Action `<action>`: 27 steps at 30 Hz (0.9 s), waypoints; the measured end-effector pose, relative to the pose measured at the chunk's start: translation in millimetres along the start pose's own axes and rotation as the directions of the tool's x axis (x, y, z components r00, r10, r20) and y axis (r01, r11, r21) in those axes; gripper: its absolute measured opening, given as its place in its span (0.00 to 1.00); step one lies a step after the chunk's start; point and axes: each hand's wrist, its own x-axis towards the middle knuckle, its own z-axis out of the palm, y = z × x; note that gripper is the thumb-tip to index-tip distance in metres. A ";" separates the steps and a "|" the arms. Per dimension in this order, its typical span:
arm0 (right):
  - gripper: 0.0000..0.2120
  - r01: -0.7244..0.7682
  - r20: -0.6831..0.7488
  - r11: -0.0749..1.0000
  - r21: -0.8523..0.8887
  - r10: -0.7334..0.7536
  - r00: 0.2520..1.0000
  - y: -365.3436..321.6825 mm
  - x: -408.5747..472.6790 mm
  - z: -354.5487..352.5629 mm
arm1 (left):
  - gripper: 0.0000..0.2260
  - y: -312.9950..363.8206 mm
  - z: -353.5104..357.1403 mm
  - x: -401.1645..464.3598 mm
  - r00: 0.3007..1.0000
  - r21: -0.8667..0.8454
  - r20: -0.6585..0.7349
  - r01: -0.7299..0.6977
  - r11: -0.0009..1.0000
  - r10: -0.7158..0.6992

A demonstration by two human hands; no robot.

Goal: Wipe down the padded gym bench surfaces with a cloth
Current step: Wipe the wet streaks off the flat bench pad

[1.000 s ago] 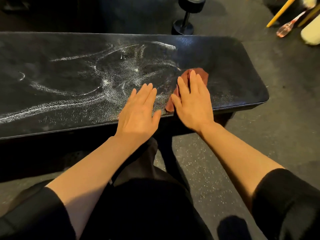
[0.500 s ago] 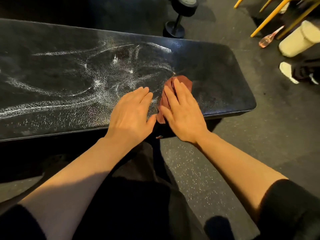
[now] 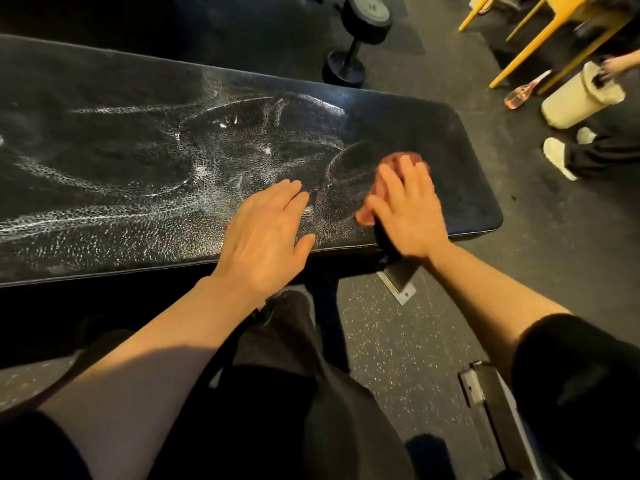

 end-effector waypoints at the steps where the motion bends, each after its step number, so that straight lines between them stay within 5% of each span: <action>1: 0.40 -0.075 0.024 0.997 -0.020 0.076 0.997 5.6 12.5 1.9 | 0.26 -0.6 0.2 -0.2 1.000 0.004 -0.002 -0.003 1.000 0.003; 4: 0.35 -0.200 0.065 0.978 0.055 0.196 0.978 -26.7 20.8 -2.8 | 0.26 0.0 0.6 0.7 1.000 -0.010 0.000 0.000 1.000 0.000; 10: 0.35 0.189 -0.043 0.968 0.164 -0.184 0.982 -68.0 -34.3 -13.4 | 0.24 0.8 2.6 7.1 0.999 -0.048 -0.005 0.039 0.998 -0.040; 16: 0.45 -0.115 0.007 0.989 0.097 0.115 0.993 -62.3 51.8 -5.7 | 0.25 -6.3 -2.5 11.6 0.997 -0.042 0.002 0.078 0.996 -0.078; 22: 0.39 0.193 -0.027 0.969 0.152 -0.192 0.981 -89.0 11.6 -9.1 | 0.26 -19.3 -9.9 18.9 0.989 -0.044 -0.005 0.146 0.988 -0.146; 27: 0.42 0.012 -0.039 0.992 0.127 -0.007 0.999 -77.6 82.2 -6.0 | 0.26 -24.1 -12.6 21.9 0.990 -0.016 -0.019 0.143 0.990 -0.143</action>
